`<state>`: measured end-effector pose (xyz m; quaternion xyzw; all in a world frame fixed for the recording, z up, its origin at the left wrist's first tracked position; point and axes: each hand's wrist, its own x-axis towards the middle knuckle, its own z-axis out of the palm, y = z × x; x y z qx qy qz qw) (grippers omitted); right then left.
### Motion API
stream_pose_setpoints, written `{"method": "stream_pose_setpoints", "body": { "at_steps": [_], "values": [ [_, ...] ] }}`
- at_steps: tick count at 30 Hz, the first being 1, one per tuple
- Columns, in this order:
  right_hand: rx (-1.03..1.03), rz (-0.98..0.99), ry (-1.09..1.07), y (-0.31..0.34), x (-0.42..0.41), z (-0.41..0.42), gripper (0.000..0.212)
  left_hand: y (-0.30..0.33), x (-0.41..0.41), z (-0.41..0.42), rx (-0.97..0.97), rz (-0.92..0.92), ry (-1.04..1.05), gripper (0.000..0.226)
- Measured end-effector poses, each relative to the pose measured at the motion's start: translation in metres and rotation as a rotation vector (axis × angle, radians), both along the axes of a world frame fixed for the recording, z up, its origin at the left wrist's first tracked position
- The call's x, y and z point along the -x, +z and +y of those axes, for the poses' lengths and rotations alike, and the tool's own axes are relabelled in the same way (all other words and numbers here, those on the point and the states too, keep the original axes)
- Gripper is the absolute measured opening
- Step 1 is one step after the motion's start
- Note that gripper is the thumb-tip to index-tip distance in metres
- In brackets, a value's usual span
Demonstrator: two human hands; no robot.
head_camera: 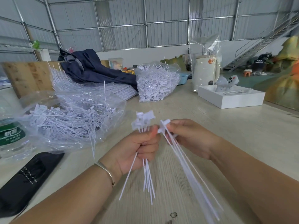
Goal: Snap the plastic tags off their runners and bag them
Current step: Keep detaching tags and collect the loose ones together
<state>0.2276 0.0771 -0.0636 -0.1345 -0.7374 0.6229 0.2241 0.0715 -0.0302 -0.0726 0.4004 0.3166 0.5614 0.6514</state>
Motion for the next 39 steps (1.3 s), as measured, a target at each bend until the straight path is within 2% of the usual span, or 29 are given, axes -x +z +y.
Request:
{"method": "stream_pose_setpoints", "body": {
  "at_steps": [3,6,7,11,16,18,25,30,33,39],
  "values": [
    [0.009,0.038,-0.025,-0.001,0.008,-0.007,0.038,-0.003,-0.010,-0.001,-0.019,0.155,-0.037,0.030],
    [-0.023,0.074,-0.136,-0.003,0.007,-0.003,0.065,-0.002,-0.010,0.000,0.014,0.149,-0.019,0.029],
    [-0.032,0.085,-0.158,-0.003,0.006,-0.003,0.067,-0.001,-0.009,0.001,0.026,0.125,-0.012,0.030],
    [-0.095,0.070,-0.250,-0.002,0.003,0.001,0.054,0.002,-0.002,0.004,0.115,0.022,0.115,0.030],
    [-0.082,0.083,-0.307,-0.001,0.000,0.005,0.054,0.002,-0.001,0.005,0.179,0.130,0.247,0.026],
    [-0.054,0.116,-0.311,0.002,-0.002,0.007,0.053,0.001,-0.001,0.005,0.186,0.179,0.264,0.030],
    [-0.027,0.104,-0.291,0.001,-0.007,0.012,0.048,-0.004,0.002,0.008,0.186,0.185,0.435,0.036],
    [-0.059,0.058,-0.273,-0.001,-0.006,0.013,0.047,-0.002,0.004,0.008,0.220,0.119,0.442,0.045],
    [-0.101,0.032,-0.283,-0.002,-0.007,0.013,0.045,0.002,0.004,0.007,0.149,0.109,0.354,0.042],
    [-0.130,-0.026,-0.250,-0.003,-0.007,0.014,0.036,0.000,0.003,0.006,0.089,0.085,0.338,0.032]
  ]
}}
